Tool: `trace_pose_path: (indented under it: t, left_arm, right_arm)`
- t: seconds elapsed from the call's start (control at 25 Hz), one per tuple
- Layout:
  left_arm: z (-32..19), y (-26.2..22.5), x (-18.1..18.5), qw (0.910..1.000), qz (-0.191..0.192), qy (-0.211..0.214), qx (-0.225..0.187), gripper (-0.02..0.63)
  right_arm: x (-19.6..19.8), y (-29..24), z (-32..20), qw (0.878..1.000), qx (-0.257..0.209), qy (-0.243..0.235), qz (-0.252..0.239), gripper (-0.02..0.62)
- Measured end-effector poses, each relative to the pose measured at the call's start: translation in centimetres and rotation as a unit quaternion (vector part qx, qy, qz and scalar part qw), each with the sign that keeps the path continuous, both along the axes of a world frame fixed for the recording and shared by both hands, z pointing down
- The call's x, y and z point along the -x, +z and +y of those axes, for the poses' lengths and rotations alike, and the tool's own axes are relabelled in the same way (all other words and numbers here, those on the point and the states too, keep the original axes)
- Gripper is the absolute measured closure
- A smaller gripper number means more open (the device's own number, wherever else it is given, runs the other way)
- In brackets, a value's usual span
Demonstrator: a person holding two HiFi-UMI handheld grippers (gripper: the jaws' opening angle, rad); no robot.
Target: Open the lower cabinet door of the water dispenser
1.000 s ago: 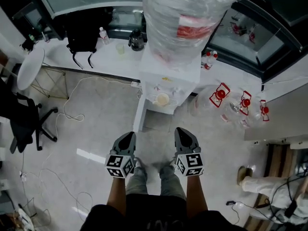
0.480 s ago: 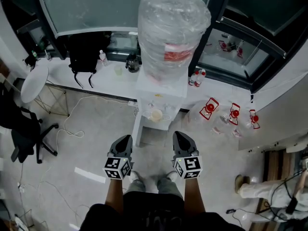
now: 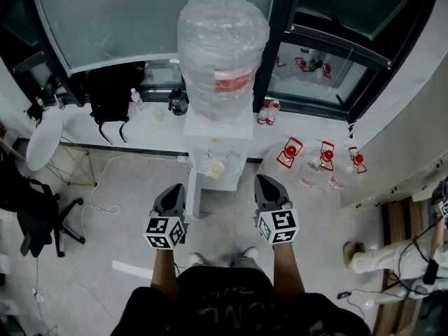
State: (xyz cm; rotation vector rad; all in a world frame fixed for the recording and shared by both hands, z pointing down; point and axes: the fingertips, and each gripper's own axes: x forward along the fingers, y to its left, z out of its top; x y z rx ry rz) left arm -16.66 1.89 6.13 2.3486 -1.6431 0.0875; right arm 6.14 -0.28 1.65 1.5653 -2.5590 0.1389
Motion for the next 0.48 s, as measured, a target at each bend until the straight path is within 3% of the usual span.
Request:
trace_pose_path:
  t: [0.48]
  left_arm:
    - [-3.3, -6.6, -0.4, 0.9980, -0.026, 0.033, -0.047, 0.589]
  right_arm:
    - [-2.6, -4.8, -1.2, 0.998, -0.023, 0.052, 0.021, 0.581]
